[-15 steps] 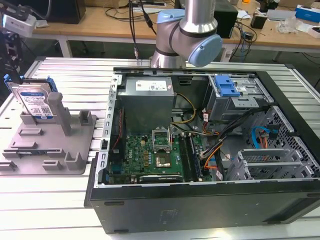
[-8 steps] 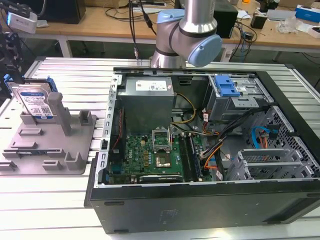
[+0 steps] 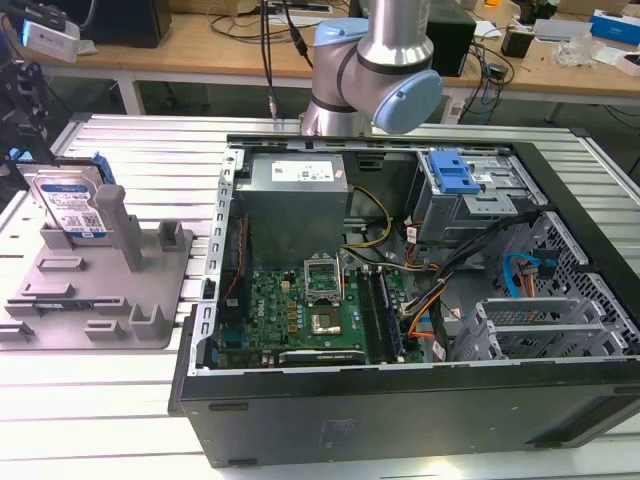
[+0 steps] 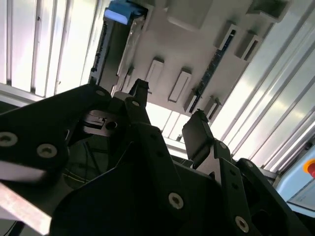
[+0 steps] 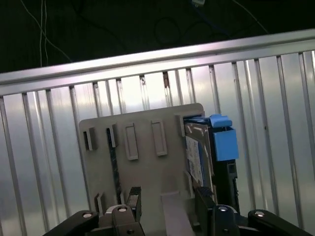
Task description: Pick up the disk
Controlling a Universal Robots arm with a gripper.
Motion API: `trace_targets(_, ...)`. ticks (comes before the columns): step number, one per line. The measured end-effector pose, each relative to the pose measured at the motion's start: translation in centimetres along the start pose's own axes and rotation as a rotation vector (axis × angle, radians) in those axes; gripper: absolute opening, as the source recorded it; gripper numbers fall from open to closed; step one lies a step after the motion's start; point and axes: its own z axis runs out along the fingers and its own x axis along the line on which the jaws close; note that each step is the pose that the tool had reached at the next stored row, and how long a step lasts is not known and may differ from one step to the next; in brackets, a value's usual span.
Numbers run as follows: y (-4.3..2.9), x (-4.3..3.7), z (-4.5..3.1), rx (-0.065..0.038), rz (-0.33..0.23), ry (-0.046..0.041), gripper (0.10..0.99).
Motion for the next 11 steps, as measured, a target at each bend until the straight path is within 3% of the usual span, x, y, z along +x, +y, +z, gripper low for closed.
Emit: trace_targets(11,2.27,-3.68,0.26,0.000,-0.020,0.0001,0.557)
